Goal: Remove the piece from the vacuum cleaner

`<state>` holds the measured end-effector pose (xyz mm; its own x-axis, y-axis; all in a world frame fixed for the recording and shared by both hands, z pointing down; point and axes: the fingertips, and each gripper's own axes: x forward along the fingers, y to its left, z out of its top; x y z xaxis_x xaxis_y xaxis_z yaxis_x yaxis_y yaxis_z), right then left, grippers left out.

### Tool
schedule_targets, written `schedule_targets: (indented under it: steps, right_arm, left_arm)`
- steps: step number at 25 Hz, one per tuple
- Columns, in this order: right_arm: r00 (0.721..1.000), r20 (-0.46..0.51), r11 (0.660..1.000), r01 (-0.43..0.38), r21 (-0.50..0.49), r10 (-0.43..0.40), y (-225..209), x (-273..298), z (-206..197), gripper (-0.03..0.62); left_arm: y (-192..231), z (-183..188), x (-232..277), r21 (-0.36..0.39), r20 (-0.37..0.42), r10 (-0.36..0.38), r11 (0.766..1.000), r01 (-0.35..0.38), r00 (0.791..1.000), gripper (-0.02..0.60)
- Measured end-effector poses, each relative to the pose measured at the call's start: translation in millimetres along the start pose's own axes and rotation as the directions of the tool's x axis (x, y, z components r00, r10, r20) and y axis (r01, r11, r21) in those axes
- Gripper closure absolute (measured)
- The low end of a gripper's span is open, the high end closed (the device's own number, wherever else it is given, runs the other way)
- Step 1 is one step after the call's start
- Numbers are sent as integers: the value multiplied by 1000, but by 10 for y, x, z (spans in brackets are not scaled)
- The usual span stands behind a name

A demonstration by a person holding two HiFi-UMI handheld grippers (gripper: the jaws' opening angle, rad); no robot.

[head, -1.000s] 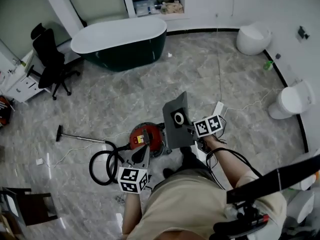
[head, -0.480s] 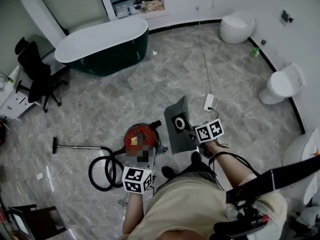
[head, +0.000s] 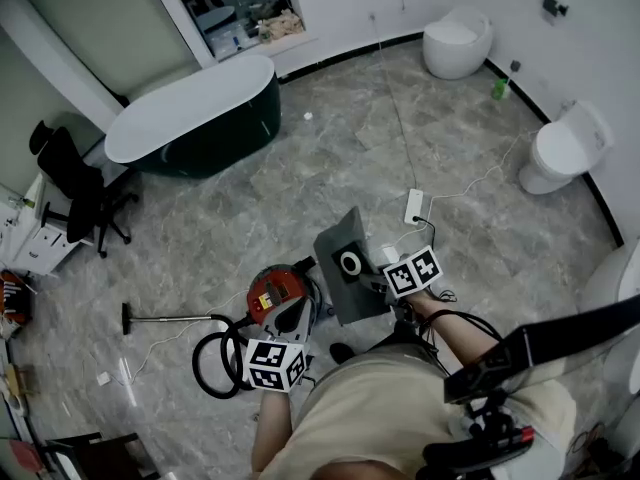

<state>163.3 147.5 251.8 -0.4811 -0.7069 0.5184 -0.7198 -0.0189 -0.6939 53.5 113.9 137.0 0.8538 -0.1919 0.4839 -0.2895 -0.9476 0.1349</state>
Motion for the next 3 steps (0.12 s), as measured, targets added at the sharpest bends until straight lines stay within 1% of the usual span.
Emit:
schedule_targets:
  steps: [3]
  right_arm:
    - [1000, 0, 1000, -5, 15, 5, -177, -304, -62, 572]
  left_arm:
    - [-313, 151, 215, 14, 10, -16, 1000, 16, 1000, 578]
